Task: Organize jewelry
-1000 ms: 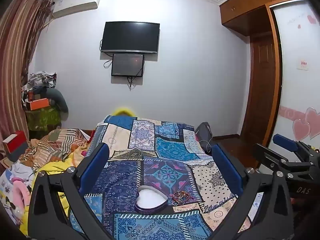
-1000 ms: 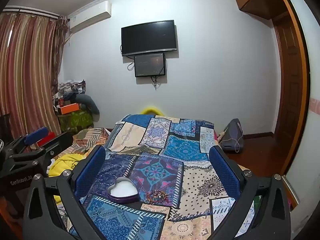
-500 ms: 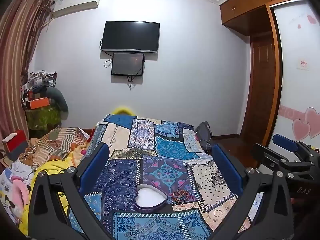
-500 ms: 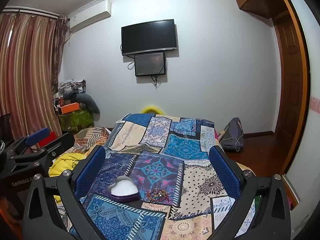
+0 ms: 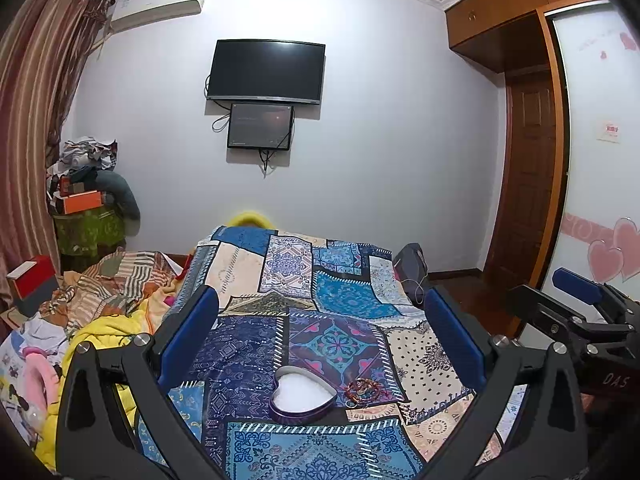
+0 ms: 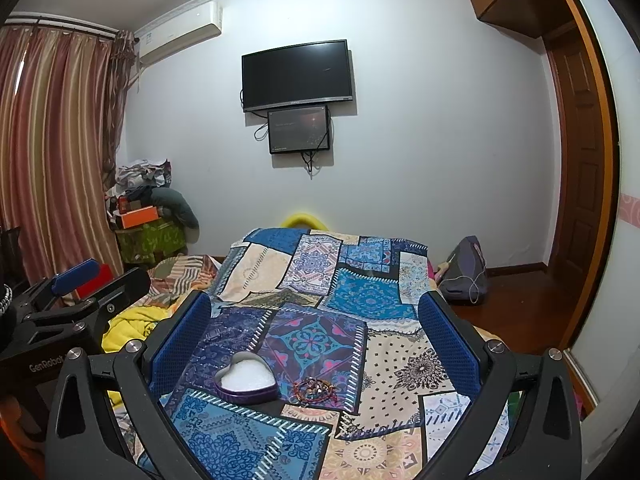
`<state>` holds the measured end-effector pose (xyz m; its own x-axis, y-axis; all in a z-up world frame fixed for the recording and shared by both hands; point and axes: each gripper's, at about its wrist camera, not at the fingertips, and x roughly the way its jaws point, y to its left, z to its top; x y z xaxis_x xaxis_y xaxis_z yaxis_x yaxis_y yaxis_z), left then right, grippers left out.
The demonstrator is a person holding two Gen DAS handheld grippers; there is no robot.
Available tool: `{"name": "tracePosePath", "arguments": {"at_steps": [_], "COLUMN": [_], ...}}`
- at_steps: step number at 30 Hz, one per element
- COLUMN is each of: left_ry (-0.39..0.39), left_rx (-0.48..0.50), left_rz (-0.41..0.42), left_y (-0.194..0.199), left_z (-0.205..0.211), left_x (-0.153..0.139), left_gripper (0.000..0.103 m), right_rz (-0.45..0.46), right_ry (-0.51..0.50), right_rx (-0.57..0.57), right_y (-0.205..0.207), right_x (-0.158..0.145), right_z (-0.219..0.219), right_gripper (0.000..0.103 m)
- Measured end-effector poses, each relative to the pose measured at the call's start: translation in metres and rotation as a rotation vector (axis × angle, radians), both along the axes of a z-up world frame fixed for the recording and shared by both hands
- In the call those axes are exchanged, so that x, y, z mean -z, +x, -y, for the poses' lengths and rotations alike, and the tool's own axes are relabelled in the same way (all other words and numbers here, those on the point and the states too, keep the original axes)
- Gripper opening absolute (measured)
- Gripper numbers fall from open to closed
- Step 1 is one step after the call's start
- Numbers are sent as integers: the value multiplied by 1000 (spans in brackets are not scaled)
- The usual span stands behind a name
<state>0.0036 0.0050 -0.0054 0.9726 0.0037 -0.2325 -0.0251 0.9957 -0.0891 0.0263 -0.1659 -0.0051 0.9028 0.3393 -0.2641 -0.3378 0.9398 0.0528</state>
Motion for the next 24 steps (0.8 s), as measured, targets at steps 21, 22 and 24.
{"name": "tracePosePath", "arguments": {"at_steps": [21, 22, 24], "left_ry": [-4, -4, -4], "left_rx": [-2, -2, -2], "left_rz": [-4, -5, -6], "left_y": [2, 3, 3], "left_z": [-1, -1, -1], "left_x": [4, 4, 5], "left_gripper": [103, 103, 103], "right_rz": [1, 0, -2], "right_ry": [11, 11, 11], "right_rx": [1, 0, 2], "right_y": [0, 0, 1], "right_x": [1, 1, 1], "right_z": [1, 1, 1], "right_gripper": [103, 103, 103]}}
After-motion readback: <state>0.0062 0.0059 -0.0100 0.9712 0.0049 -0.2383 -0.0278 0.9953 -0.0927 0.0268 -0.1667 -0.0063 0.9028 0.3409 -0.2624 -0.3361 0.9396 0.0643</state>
